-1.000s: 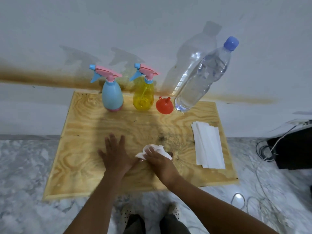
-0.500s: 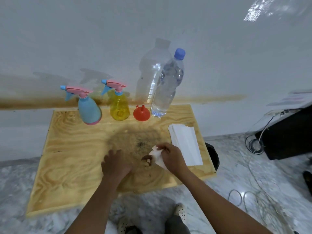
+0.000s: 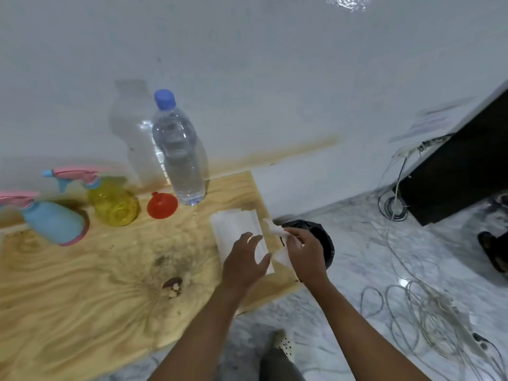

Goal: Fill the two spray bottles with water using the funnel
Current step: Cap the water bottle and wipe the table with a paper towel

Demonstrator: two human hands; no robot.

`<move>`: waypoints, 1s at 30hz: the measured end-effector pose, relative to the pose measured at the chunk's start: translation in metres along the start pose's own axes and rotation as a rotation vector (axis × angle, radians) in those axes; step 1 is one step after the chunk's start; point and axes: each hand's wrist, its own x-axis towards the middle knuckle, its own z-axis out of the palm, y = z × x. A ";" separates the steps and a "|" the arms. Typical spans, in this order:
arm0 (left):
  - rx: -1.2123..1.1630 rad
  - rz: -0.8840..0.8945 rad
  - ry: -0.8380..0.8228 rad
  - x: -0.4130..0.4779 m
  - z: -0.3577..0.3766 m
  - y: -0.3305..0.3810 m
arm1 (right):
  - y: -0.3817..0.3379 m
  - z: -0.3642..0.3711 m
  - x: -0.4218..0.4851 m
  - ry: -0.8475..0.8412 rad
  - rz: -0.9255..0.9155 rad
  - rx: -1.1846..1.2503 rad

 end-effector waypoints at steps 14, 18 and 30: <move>0.354 -0.160 -0.093 0.090 0.066 0.048 | 0.142 -0.050 0.138 -0.033 0.143 -0.158; 0.391 -0.149 -0.121 0.093 0.066 0.044 | 0.177 -0.050 0.176 -0.059 0.251 -0.214; 0.377 -0.182 -0.094 0.096 0.067 0.050 | 0.237 -0.048 0.202 -0.280 0.370 -0.257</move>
